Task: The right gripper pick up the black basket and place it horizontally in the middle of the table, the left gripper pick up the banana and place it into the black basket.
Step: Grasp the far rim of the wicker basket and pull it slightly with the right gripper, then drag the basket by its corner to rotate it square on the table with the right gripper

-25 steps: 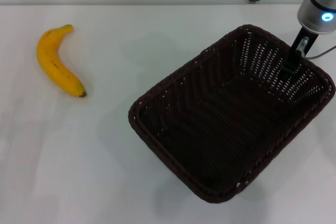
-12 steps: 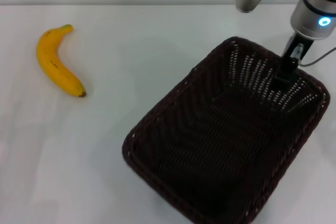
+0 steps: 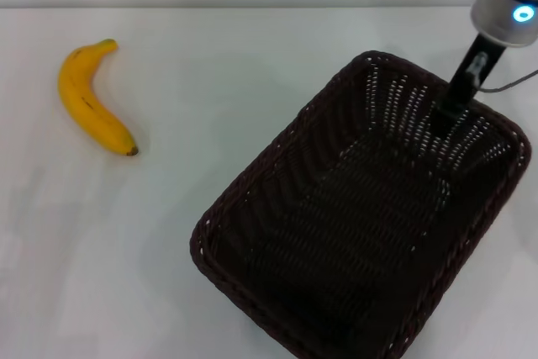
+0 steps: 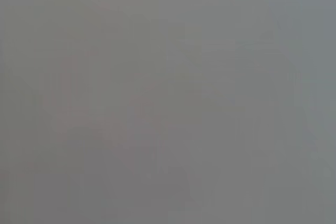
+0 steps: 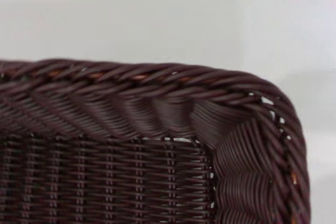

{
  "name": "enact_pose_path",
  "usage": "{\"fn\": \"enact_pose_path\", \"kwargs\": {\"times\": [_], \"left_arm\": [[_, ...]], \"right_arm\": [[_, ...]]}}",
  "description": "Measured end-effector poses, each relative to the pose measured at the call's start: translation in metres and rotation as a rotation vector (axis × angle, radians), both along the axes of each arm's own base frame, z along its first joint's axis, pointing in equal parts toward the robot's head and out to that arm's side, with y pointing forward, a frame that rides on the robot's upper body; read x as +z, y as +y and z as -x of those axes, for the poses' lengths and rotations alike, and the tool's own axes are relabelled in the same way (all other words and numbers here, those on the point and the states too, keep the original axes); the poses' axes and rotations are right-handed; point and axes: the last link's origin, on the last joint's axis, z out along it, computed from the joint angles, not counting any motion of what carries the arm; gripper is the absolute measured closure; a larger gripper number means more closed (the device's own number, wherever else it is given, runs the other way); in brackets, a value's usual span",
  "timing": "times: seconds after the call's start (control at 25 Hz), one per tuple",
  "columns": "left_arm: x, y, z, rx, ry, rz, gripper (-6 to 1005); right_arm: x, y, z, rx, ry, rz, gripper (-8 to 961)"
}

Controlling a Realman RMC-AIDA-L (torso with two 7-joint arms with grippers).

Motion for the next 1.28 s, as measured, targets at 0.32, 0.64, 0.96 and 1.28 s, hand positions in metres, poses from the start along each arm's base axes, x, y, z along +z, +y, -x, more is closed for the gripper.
{"fn": "enact_pose_path", "kwargs": {"times": [0.32, 0.64, 0.96, 1.28], "left_arm": [[0.012, 0.009, -0.006, -0.049, 0.037, -0.041, 111], [0.035, 0.031, -0.005, 0.001, 0.110, -0.145, 111], [0.084, 0.046, 0.005, 0.096, 0.201, -0.298, 111], [0.119, 0.054, 0.011, 0.151, 0.162, -0.457, 112]], "right_arm": [[0.036, -0.007, -0.016, -0.166, 0.061, -0.112, 822], [0.056, -0.007, -0.027, -0.371, 0.179, -0.307, 828], [0.045, 0.002, -0.020, -0.572, 0.342, -0.527, 828], [0.032, -0.008, -0.014, -0.737, 0.367, -0.610, 828]]}}
